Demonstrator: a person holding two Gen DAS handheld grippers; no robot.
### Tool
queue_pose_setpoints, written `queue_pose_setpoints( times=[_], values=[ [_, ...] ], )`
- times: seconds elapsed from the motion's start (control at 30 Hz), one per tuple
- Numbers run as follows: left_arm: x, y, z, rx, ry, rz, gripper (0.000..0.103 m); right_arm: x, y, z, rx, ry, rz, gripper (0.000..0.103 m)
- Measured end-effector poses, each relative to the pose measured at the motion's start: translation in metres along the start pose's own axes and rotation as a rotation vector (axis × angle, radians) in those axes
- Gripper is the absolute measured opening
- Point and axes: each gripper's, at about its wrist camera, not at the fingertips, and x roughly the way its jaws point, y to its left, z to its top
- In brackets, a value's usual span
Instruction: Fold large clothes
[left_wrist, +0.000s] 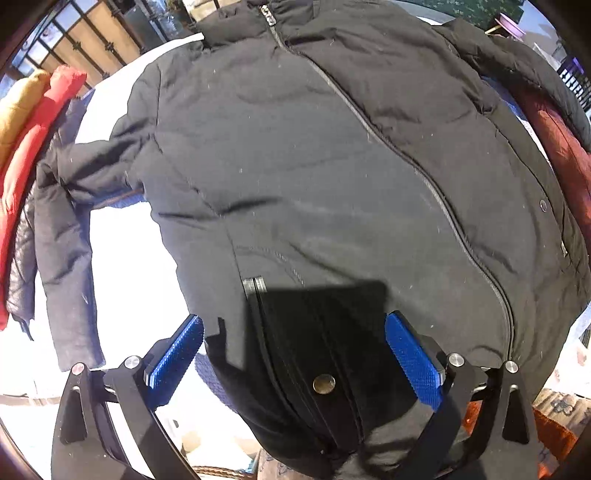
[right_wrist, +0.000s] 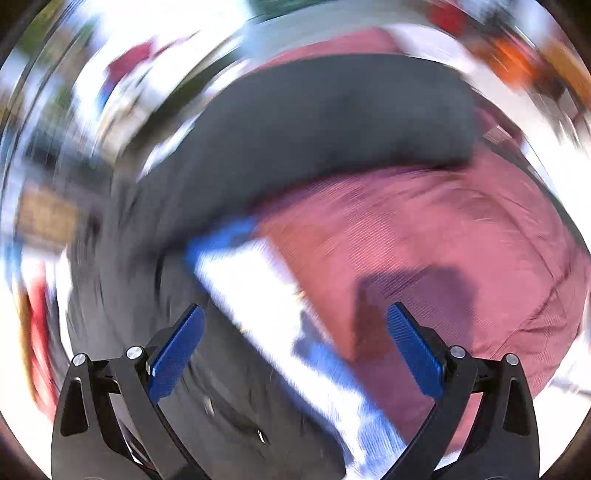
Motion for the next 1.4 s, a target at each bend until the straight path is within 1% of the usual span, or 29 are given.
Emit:
queue_pose_setpoints(
  times=[0.07, 0.1, 0.13, 0.2, 0.23, 0.27, 0.37, 0.43, 0.53, 0.6, 0.63, 0.7, 0.73, 0.77, 0.8, 0.9, 1.03, 1.07, 1.13, 1.17, 1.23, 1.33, 1.37, 1.4],
  values=[
    [0.000, -0.007, 0.001, 0.003, -0.004, 0.002, 0.097, 0.005, -0.027, 0.022, 0.133, -0.019, 0.053, 0.097],
    [0.000, -0.008, 0.000, 0.002, -0.004, 0.003, 0.097, 0.008, -0.037, 0.034, 0.191, -0.029, 0.066, 0.096],
    [0.000, -0.008, 0.000, 0.002, 0.000, 0.007, 0.097, 0.010, -0.046, 0.040, 0.248, -0.040, 0.075, 0.094],
    [0.002, -0.017, -0.008, 0.002, 0.012, 0.013, 0.097, 0.016, -0.064, 0.052, 0.367, -0.065, 0.115, 0.090],
    [0.003, -0.015, -0.012, 0.001, 0.017, 0.015, 0.097, 0.020, -0.072, 0.056, 0.414, -0.077, 0.136, 0.089],
    [0.002, -0.016, -0.014, -0.001, 0.023, 0.019, 0.097, 0.027, -0.079, 0.059, 0.467, -0.086, 0.158, 0.085],
    [0.006, -0.011, -0.020, -0.007, 0.038, 0.023, 0.097, 0.043, -0.095, 0.066, 0.580, -0.091, 0.201, 0.081],
    [0.009, -0.010, -0.022, -0.009, 0.044, 0.032, 0.097, 0.050, -0.095, 0.068, 0.598, -0.114, 0.212, 0.078],
    [0.010, -0.010, -0.024, -0.015, 0.051, 0.035, 0.097, 0.052, -0.099, 0.080, 0.581, -0.145, 0.203, 0.073],
    [0.010, -0.011, -0.024, -0.015, 0.054, 0.035, 0.097, 0.055, -0.096, 0.086, 0.567, -0.144, 0.199, 0.064],
    [0.010, -0.011, -0.024, -0.015, 0.055, 0.035, 0.097, 0.057, -0.093, 0.088, 0.561, -0.141, 0.191, 0.061],
    [0.011, -0.011, -0.023, -0.011, 0.057, 0.034, 0.097, 0.054, -0.094, 0.096, 0.549, -0.143, 0.182, 0.046],
    [0.011, -0.012, -0.022, -0.009, 0.056, 0.033, 0.097, 0.053, -0.094, 0.101, 0.549, -0.150, 0.182, 0.041],
    [0.011, -0.012, -0.022, -0.007, 0.053, 0.032, 0.097, 0.051, -0.095, 0.104, 0.547, -0.158, 0.183, 0.033],
    [0.011, -0.012, -0.021, -0.006, 0.051, 0.030, 0.097, 0.045, -0.094, 0.107, 0.537, -0.170, 0.179, 0.028],
    [0.011, -0.011, -0.021, -0.008, 0.046, 0.028, 0.097, 0.021, -0.087, 0.122, 0.482, -0.206, 0.155, 0.020],
    [0.010, -0.004, -0.022, -0.025, 0.039, 0.023, 0.097, -0.012, -0.078, 0.152, 0.460, -0.265, 0.191, 0.016],
    [0.010, -0.001, -0.023, -0.033, 0.037, 0.021, 0.097, -0.016, -0.071, 0.163, 0.448, -0.271, 0.187, 0.016],
    [0.010, 0.004, -0.024, -0.052, 0.034, 0.016, 0.097, -0.022, -0.052, 0.181, 0.384, -0.267, 0.143, 0.016],
    [0.011, 0.007, -0.025, -0.063, 0.034, 0.014, 0.097, -0.024, -0.044, 0.185, 0.355, -0.267, 0.128, 0.016],
    [0.011, 0.013, -0.028, -0.086, 0.033, 0.010, 0.097, -0.031, -0.021, 0.188, 0.270, -0.288, 0.099, 0.016],
    [0.012, 0.020, -0.031, -0.111, 0.031, 0.002, 0.097, -0.047, 0.028, 0.179, 0.064, -0.331, -0.007, 0.016],
    [0.013, 0.022, -0.031, -0.119, 0.028, 0.001, 0.097, -0.049, 0.039, 0.176, 0.019, -0.338, -0.029, 0.016],
    [0.013, 0.024, -0.032, -0.126, 0.025, -0.002, 0.097, -0.053, 0.060, 0.172, -0.048, -0.348, -0.062, 0.016]
  ],
)
